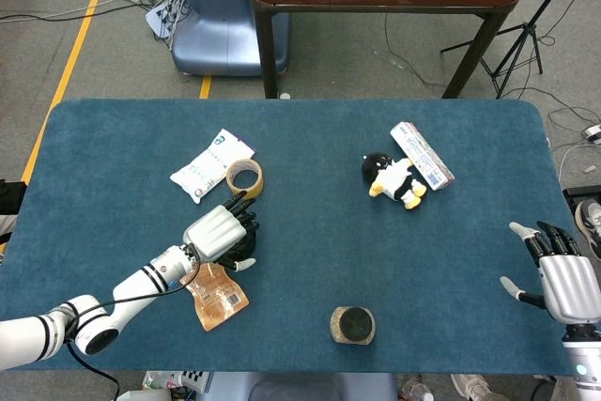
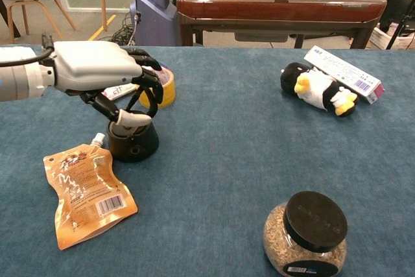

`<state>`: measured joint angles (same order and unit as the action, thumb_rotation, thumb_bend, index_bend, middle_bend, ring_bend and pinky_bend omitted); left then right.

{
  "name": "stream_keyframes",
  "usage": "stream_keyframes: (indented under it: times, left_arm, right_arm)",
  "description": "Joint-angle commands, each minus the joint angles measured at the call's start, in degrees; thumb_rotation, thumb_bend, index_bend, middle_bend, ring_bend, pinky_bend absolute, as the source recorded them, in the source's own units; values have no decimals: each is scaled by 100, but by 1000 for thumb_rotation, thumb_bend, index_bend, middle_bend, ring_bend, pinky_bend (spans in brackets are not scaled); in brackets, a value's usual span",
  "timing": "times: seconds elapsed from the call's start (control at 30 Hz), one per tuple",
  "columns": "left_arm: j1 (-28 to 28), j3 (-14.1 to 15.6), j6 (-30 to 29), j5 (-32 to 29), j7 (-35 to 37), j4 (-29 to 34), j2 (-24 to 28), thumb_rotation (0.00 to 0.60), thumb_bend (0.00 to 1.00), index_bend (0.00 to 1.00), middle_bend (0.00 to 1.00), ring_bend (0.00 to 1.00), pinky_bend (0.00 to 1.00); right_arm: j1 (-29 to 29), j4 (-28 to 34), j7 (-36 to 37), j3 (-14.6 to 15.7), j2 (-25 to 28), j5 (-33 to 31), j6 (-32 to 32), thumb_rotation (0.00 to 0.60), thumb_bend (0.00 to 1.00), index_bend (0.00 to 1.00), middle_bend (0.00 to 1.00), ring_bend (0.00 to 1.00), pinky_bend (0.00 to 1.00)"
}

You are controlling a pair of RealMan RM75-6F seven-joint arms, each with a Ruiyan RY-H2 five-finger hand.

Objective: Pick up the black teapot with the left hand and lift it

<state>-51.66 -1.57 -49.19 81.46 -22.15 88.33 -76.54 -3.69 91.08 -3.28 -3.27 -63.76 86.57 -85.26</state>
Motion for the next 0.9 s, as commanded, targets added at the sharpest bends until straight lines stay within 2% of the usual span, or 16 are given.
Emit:
stream_keyframes:
  times: [0.03,0.57,0.8,0.9]
  left_arm:
    - [118,62,-125,12,-125,100,113,118,256,284,248,58,0]
    - [583,330,-520,183,-759,621,600,118,256,284,252,59,0]
    - [717,355,-620,219,-967,889,758,115,256,284,252,59,0]
    - [780,271,-708,153,-848,942,767,82,255,284,252,59,0]
  right_arm:
    - [5,3,9,4,0,19,-20,600,188,194,272,129,139]
    - [38,2,51,21,-2,112,-126,600,189,194,272,129,139]
    - [51,-27,99,27,-9,141,-159,600,189,194,271,129,139]
    - [65,-44,120,34,-9,145,-175,600,188,194,271,129,139]
